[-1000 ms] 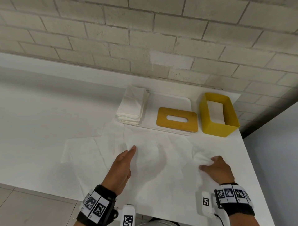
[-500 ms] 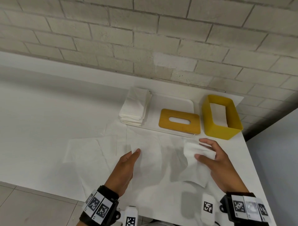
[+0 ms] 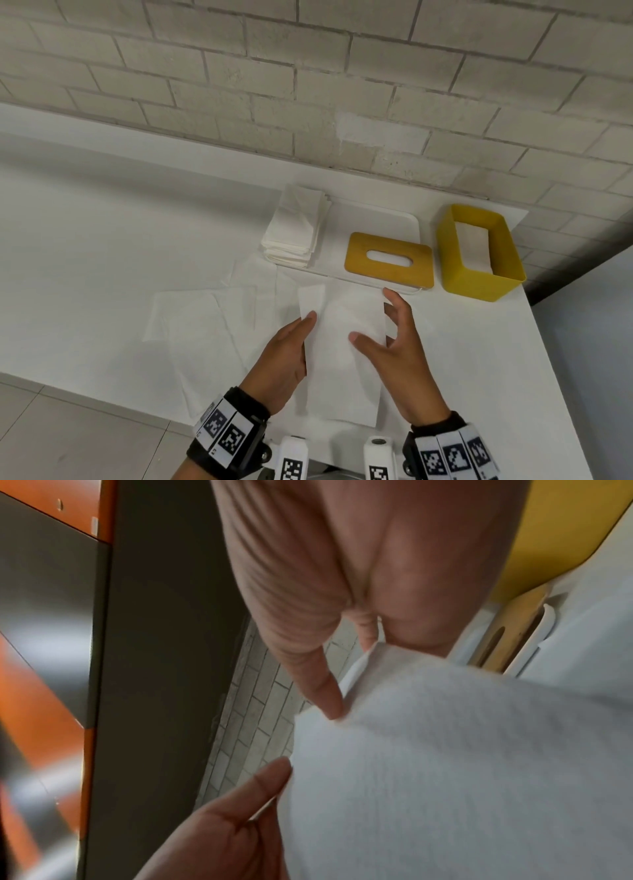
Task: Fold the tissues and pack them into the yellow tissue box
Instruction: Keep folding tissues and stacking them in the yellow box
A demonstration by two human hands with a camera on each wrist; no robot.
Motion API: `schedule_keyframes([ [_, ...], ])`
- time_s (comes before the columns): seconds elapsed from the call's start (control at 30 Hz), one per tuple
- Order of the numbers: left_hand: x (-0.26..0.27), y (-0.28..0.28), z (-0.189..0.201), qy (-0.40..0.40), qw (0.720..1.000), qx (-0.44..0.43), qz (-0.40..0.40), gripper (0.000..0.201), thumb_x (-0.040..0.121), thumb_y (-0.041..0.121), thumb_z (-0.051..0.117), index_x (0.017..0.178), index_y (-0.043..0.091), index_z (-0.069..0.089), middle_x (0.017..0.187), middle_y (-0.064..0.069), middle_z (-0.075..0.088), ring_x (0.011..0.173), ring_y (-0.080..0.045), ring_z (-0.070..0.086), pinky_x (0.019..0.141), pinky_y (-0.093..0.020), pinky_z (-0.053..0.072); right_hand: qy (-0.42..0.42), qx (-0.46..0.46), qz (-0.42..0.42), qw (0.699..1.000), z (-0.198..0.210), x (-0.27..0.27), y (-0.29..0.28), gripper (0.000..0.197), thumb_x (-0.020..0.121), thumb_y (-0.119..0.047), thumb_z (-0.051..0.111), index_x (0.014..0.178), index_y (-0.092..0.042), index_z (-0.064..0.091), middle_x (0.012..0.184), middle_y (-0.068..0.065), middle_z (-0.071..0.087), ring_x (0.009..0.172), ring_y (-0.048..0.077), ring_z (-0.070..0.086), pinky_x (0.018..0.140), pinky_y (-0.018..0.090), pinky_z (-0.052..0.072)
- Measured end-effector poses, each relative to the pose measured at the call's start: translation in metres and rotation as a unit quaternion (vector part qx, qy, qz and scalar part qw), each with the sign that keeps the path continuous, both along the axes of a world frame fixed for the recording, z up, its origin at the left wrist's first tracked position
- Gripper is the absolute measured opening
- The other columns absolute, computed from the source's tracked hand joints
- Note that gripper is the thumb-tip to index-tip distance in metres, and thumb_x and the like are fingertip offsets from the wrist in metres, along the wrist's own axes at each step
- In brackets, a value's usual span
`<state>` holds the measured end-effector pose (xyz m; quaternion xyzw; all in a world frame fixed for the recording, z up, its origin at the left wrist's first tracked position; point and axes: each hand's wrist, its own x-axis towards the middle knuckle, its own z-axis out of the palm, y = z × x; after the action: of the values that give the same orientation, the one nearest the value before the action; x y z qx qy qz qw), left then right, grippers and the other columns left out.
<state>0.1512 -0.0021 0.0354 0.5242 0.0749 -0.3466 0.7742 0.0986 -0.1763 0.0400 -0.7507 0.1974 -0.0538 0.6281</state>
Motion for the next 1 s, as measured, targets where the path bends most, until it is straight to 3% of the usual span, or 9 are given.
schedule_keyframes([
  [0.07,0.0,0.001,-0.001,0.001,1.0,-0.003,0.002,0.039,0.109,0.032,0.044,0.132,0.009,0.066,0.126,-0.01,0.073,0.119,-0.023,0.069,0.107,-0.041,0.049,0.002,0.037,-0.026,0.999,0.0,0.003,-0.002,0.077,0.085,-0.017,0.081,0.141,-0.047,0.038,0.133,-0.013,0.049,0.116,0.005,0.054,0.087,0.021,0.048],
  [0.13,0.0,0.0,-0.002,0.002,1.0,-0.008,-0.003,0.04,0.109,0.032,0.042,0.133,0.009,0.065,0.128,-0.01,0.072,0.121,-0.023,0.068,0.109,-0.041,0.047,-0.002,0.053,-0.057,0.997,-0.002,0.005,-0.004,0.071,0.086,-0.017,0.08,0.138,-0.046,0.042,0.126,-0.008,0.055,0.108,0.013,0.06,0.084,0.026,0.052],
  [0.23,0.001,-0.001,-0.002,-0.004,1.0,-0.008,-0.008,0.041,0.109,0.033,0.041,0.134,0.011,0.065,0.13,-0.008,0.072,0.123,-0.022,0.067,0.112,-0.043,0.045,-0.017,0.073,-0.084,0.994,-0.005,0.008,-0.004,0.059,0.088,-0.016,0.077,0.13,-0.049,0.051,0.114,0.01,0.066,0.101,0.03,0.066,0.094,0.043,0.056],
  [0.3,0.003,0.0,-0.003,-0.005,1.0,-0.006,-0.001,0.041,0.109,0.035,0.042,0.135,0.013,0.065,0.13,-0.007,0.072,0.123,-0.022,0.067,0.114,-0.046,0.044,-0.035,0.108,-0.07,0.991,-0.004,0.009,-0.003,0.055,0.089,-0.011,0.075,0.127,-0.046,0.056,0.111,0.015,0.071,0.103,0.035,0.069,0.099,0.051,0.054],
  [0.43,0.004,0.0,-0.001,0.004,1.0,-0.014,0.017,0.043,0.109,0.035,0.04,0.135,0.01,0.063,0.13,-0.01,0.072,0.123,-0.025,0.067,0.115,-0.048,0.044,-0.052,0.169,-0.018,0.984,0.004,0.008,0.001,0.05,0.092,-0.004,0.07,0.128,-0.037,0.06,0.115,0.012,0.073,0.107,0.029,0.072,0.096,0.049,0.056],
  [0.53,0.004,0.001,0.001,0.012,0.999,-0.03,0.027,0.046,0.109,0.037,0.04,0.135,0.008,0.064,0.129,-0.013,0.072,0.123,-0.026,0.067,0.115,-0.047,0.044,-0.051,0.153,0.002,0.987,0.004,0.01,0.005,0.05,0.092,-0.002,0.069,0.13,-0.033,0.058,0.111,0.009,0.075,0.102,0.029,0.074,0.089,0.047,0.058],
  [0.77,0.004,0.002,0.003,0.006,0.999,-0.038,0.037,0.048,0.108,0.043,0.038,0.139,0.014,0.06,0.131,-0.007,0.071,0.123,-0.021,0.067,0.109,-0.04,0.048,-0.049,0.101,0.001,0.994,-0.003,0.012,0.009,0.05,0.09,-0.008,0.074,0.127,-0.038,0.059,0.105,0.007,0.075,0.092,0.025,0.076,0.083,0.043,0.062],
  [0.87,0.002,0.004,0.003,-0.001,0.999,-0.036,0.019,0.049,0.106,0.045,0.04,0.138,0.015,0.061,0.134,-0.008,0.07,0.127,-0.023,0.065,0.114,-0.043,0.044,-0.044,0.089,0.001,0.995,-0.006,0.011,0.01,0.05,0.089,-0.011,0.075,0.126,-0.041,0.059,0.105,0.005,0.074,0.093,0.024,0.075,0.086,0.045,0.061],
  [1.0,-0.001,0.004,-0.005,-0.042,0.999,0.027,-0.004,0.037,0.105,0.036,0.051,0.127,0.014,0.07,0.125,-0.008,0.074,0.121,-0.024,0.068,0.115,-0.048,0.044,-0.042,0.08,-0.001,0.996,-0.007,0.009,0.01,0.049,0.089,-0.012,0.076,0.125,-0.04,0.058,0.102,0.003,0.075,0.092,0.021,0.076,0.087,0.042,0.062],
])
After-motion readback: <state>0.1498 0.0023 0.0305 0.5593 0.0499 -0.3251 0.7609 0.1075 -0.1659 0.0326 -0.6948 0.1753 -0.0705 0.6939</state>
